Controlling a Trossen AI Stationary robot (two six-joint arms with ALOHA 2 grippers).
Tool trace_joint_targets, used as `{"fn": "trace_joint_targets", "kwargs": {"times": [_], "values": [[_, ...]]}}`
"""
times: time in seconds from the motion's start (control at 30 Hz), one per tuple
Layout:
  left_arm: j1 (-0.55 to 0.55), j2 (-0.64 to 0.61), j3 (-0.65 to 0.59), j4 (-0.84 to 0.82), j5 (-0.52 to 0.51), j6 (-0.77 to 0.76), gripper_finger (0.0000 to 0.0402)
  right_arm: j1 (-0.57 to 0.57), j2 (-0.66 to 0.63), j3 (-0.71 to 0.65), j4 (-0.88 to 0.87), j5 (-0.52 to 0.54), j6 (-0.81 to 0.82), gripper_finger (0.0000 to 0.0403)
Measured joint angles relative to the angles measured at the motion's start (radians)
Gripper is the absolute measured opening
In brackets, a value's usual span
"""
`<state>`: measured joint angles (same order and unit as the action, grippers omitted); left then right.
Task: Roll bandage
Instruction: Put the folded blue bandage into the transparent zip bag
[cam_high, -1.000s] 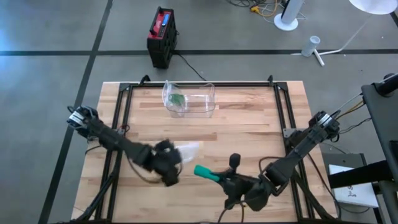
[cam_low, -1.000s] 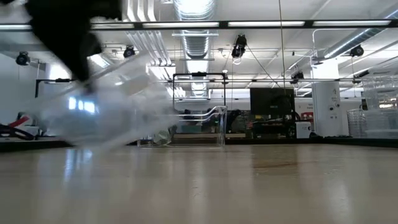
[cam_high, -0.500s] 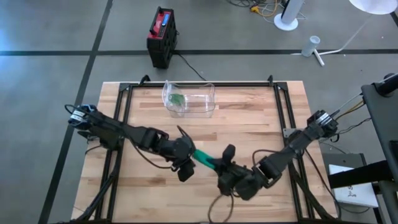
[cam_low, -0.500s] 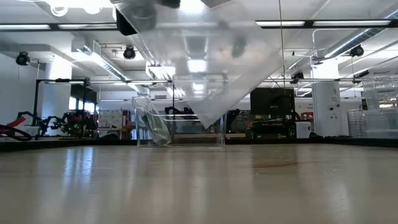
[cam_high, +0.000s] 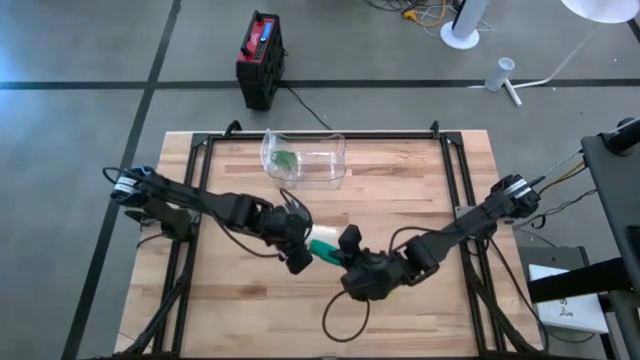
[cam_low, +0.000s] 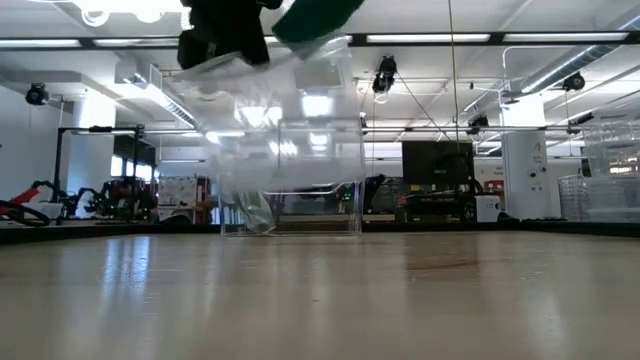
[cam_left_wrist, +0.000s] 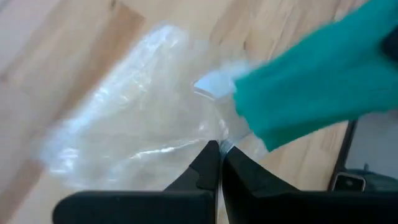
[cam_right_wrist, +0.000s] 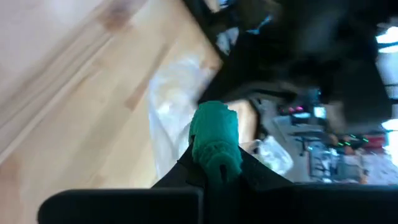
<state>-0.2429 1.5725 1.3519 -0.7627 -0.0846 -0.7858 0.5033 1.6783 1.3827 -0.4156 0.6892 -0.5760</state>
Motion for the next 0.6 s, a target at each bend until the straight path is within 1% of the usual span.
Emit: {"fn": "trace_joint_targets", "kwargs": {"times": [0.1, 0.2, 0.27, 0.37, 0.43, 0.5, 0.6], "values": [[0.02, 0.0, 0.027, -0.007, -0.012, 0.03, 0.0, -0.016, 0.0, 0.0, -0.048, -0.057, 0.01, 0.0013], [0.035, 0.0, 0.05, -0.008, -0.02, 0.06, 0.0, -0.032, 0.0, 0.0, -0.086, -0.08, 0.016, 0.0013], [0.041, 0.0, 0.061, -0.013, -0.029, 0.069, 0.0, -0.039, 0.0, 0.0, -0.097, -0.07, 0.018, 0.0013], [0.046, -0.001, 0.077, -0.01, -0.03, 0.078, 0.0, -0.051, 0.0, 0.0, -0.096, 0.004, 0.015, 0.0013], [0.055, -0.002, 0.077, -0.013, -0.037, 0.088, 0.0, -0.058, 0.0, 0.005, -0.103, 0.026, 0.017, 0.0013], [0.07, -0.002, 0.076, -0.029, -0.045, 0.096, 0.0, -0.06, 0.0, 0.021, -0.104, -0.018, 0.016, 0.0013], [0.103, -0.002, 0.074, -0.074, -0.079, 0.105, 0.0, -0.05, -0.001, 0.061, -0.103, -0.144, 0.039, 0.0013]]}}
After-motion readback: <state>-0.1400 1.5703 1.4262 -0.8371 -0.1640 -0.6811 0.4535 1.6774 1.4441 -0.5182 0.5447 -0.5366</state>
